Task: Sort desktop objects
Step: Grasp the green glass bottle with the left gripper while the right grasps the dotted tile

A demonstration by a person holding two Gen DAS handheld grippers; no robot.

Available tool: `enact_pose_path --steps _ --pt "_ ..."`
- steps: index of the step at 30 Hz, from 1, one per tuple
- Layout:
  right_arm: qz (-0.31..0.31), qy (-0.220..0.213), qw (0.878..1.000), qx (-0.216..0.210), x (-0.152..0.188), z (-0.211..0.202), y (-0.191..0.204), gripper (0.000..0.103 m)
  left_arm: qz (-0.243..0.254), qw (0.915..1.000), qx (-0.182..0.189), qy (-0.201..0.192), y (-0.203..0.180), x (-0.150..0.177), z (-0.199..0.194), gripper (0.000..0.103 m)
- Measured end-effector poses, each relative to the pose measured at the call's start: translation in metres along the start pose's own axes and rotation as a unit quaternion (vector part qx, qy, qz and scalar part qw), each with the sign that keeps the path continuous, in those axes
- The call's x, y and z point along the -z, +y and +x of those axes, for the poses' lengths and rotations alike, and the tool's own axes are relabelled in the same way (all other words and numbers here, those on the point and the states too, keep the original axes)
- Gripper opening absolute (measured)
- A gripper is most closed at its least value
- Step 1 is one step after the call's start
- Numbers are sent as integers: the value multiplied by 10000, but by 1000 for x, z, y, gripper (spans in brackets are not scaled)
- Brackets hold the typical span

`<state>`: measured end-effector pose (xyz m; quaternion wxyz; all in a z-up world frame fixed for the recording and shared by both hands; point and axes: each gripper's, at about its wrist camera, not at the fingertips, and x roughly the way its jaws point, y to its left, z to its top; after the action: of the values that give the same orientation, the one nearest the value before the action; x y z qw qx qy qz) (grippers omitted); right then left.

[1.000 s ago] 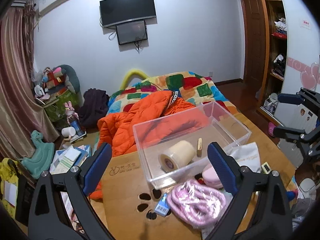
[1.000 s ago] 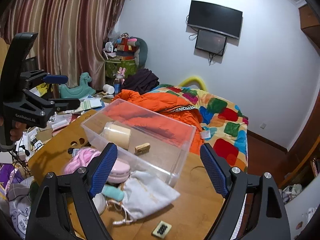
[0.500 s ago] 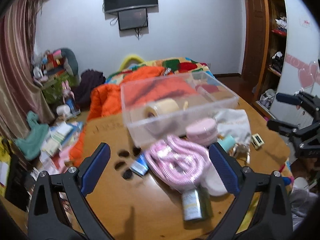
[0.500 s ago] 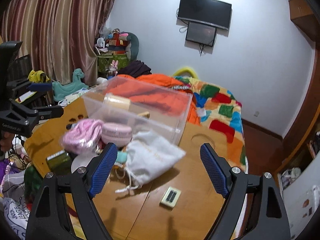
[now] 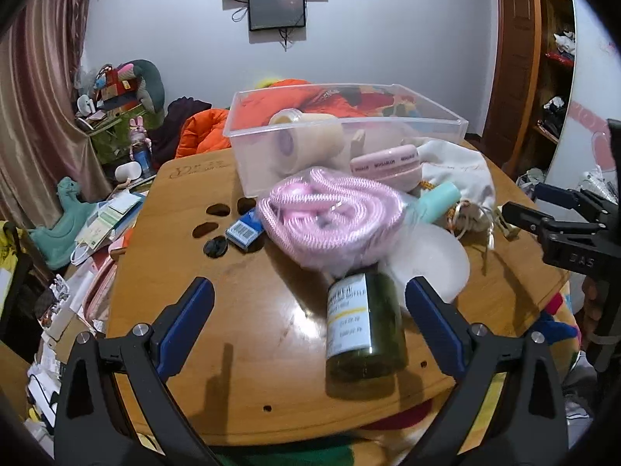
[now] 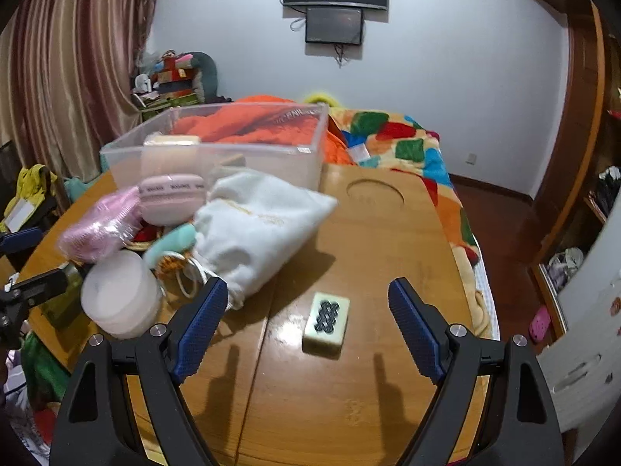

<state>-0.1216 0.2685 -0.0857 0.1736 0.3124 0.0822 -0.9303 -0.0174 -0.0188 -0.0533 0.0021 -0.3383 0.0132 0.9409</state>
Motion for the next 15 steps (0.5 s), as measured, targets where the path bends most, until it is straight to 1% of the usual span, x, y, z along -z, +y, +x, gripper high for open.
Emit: enact_pose_path --steps 2,5,10,12,13,15 --pt "-18 61 9999 99 3 4 -1 83 -43 10000 36 17 1 5 -1 100" --pt "6 26 9998 199 8 6 -5 83 -37 10000 -29 -18 0 10 -1 100" --pt "218 97 9997 109 13 13 -13 80 9 9999 -132 -1 -5 14 9 99" --pt "246 119 9995 152 14 15 -16 71 33 9999 -126 9 -7 13 12 94" --pt "233 128 9995 172 14 16 -16 69 51 9999 -114 14 -8 13 14 90" --pt "215 141 9994 228 14 18 -17 65 65 9999 -89 42 -8 12 17 86"
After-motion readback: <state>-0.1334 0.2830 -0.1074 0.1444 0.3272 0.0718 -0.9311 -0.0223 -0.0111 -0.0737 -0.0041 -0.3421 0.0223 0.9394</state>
